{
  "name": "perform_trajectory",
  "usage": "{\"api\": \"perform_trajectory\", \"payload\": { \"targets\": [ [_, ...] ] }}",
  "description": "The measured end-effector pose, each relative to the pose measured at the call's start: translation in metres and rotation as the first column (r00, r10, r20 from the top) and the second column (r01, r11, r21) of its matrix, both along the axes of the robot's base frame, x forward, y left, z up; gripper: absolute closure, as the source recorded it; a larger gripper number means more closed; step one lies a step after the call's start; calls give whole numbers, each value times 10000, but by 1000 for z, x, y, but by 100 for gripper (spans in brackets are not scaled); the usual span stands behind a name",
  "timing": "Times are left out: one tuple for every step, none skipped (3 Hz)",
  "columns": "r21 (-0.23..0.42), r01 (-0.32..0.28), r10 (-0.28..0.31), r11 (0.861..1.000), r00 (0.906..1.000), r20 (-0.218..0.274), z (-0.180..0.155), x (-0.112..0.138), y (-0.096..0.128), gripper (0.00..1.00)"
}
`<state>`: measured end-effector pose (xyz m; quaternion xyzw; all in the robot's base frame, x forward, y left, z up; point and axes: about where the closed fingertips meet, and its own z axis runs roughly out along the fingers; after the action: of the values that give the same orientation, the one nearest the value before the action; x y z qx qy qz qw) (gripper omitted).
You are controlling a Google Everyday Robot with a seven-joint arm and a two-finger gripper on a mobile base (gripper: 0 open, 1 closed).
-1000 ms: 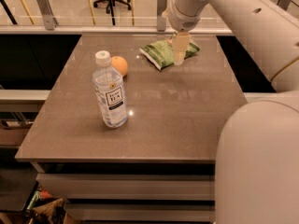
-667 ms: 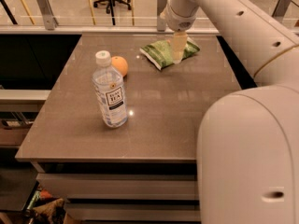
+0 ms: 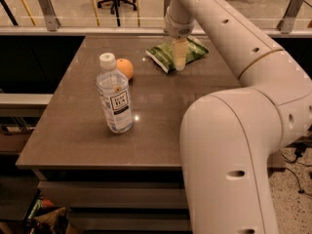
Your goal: Move green jalapeno chip bag near blue plastic bottle
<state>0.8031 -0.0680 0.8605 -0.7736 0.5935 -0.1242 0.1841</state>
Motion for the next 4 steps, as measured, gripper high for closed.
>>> {"api": "perform_trajectory", "payload": {
  "targets": [
    [-300, 43, -60, 9995, 9984, -562, -25, 2, -7, 12],
    [-325, 50, -70, 9995, 9980, -622, -23, 2, -7, 31],
    [-324, 52, -72, 9995, 9980, -621, -22, 2, -7, 54],
    [-325, 52, -72, 9995, 9980, -622, -20, 2, -7, 77]
  ]
}}
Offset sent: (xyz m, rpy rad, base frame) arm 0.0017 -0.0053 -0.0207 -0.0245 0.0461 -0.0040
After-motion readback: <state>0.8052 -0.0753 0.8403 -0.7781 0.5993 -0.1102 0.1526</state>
